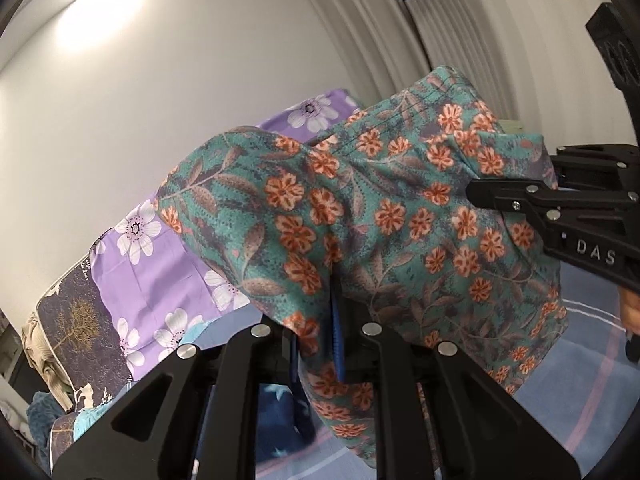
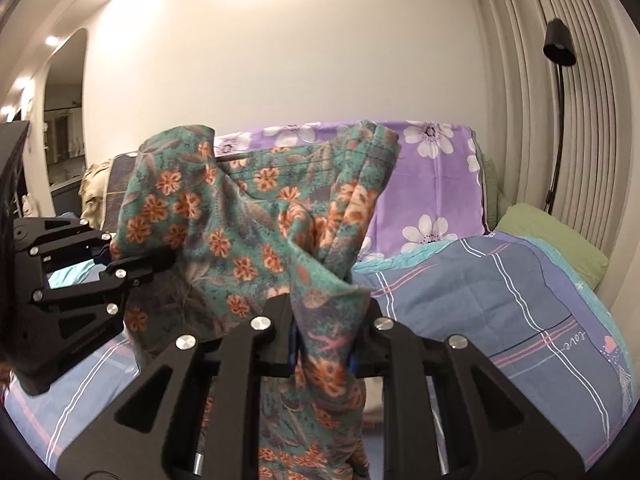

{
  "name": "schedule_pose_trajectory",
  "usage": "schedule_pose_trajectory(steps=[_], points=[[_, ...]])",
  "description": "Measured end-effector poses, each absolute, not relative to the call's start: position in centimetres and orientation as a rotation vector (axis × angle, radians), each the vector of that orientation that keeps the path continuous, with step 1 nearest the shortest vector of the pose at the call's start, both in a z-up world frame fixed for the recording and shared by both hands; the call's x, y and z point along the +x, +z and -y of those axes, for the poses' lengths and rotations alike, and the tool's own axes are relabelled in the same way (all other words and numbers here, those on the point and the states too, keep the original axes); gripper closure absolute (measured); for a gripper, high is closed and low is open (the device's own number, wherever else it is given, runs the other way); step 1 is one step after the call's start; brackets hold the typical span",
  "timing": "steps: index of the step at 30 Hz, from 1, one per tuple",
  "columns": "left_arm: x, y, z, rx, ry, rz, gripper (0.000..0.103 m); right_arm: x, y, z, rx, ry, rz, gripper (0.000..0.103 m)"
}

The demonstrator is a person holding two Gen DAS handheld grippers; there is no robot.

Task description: Fold small clothes

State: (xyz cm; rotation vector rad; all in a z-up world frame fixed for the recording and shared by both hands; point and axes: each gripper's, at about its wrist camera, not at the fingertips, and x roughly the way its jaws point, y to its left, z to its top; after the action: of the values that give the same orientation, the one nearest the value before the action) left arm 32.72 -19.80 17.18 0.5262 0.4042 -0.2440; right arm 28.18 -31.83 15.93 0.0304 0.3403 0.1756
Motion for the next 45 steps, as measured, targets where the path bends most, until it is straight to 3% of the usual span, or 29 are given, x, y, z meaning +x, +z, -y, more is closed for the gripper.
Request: schedule_pose_trajectory(steps=[3,4,6,7,10,13,16,19,21,24,32,39,45], points=[[37.0,16.1,20.5,0.532,-0.204,-0.436,0.089,33.6,14.7,31.9,0.053,0.148,-0.372,0.086],[38.5,15.5,20.6,0.525,-0.19,-0.457,0.083,33.6,14.7,31.9,0.053,0.148,-0.372,0.084],[42.0,12.9,20.6,0.51,-0.141,-0.555,0.048,37.1,12.9,31.9,0.05,0.105,-0.427,0.053],[43.7,10.3,20.4,0.515,-0.083,-0.631,0.031,38.5,11.8,32.1,0.044,0.062,-0.471,0.031],[44.2,4.1,20.3,0.566,-0.109,-0.732,0.031,41.4,6.3,33.4,0.085,-0.037,-0.651,0.043],[42.4,-2.0,20.6,0.671,-0.176,-0.769,0.031,40.8,0.2,34.4,0.164,0.04,-0.769,0.045],[40.2,-4.2,20.7,0.698,-0.167,-0.715,0.031,39.7,-5.4,34.7,0.162,0.038,-0.842,0.038],[39.7,-3.8,19.5,0.633,-0.16,-0.748,0.031,38.5,-6.3,36.1,0.333,0.053,-0.836,0.035],[39.0,-3.1,19.1,0.615,-0.165,-0.759,0.031,37.8,-6.3,36.8,0.407,0.04,-0.856,0.035],[36.1,-2.1,18.8,0.602,-0.18,-0.746,0.029,34.8,-4.4,35.5,0.285,-0.013,-0.844,0.035],[23.9,0.4,17.0,0.433,-0.318,-0.642,0.011,21.6,-0.6,34.0,0.123,-0.032,-0.769,0.033],[16.2,2.2,15.2,0.364,-0.276,-0.609,0.01,10.1,3.1,32.4,0.069,-0.082,-0.663,0.028],[9.9,3.9,14.8,0.38,-0.311,-0.532,0.005,5.6,4.8,30.5,0.016,-0.064,-0.624,0.026]])
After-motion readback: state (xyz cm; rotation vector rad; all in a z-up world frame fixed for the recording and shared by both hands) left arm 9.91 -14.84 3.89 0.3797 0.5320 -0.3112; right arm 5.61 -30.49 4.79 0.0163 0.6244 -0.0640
